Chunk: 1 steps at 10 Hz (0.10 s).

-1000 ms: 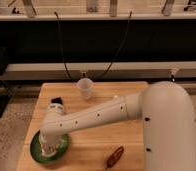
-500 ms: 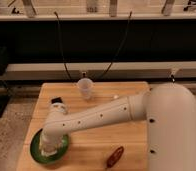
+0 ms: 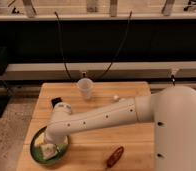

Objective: Place the white sponge in the ceramic bowl

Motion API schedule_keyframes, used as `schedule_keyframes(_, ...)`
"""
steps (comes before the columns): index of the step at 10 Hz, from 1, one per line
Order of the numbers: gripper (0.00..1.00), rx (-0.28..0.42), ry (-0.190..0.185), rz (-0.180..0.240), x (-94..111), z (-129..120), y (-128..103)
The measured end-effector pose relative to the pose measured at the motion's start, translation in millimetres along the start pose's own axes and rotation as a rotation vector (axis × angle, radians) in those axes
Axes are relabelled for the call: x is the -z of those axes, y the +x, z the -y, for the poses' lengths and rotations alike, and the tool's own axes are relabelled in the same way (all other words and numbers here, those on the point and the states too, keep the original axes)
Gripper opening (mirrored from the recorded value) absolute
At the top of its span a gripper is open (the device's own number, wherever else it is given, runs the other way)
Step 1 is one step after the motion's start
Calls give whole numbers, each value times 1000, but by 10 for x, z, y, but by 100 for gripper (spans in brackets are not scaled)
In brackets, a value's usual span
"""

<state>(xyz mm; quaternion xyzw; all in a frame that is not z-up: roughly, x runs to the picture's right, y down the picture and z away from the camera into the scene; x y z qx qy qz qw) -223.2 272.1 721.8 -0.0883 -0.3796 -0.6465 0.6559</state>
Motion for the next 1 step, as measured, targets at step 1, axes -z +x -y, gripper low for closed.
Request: schedule_keyframes(1,80,-2,-4,11,6,23,2)
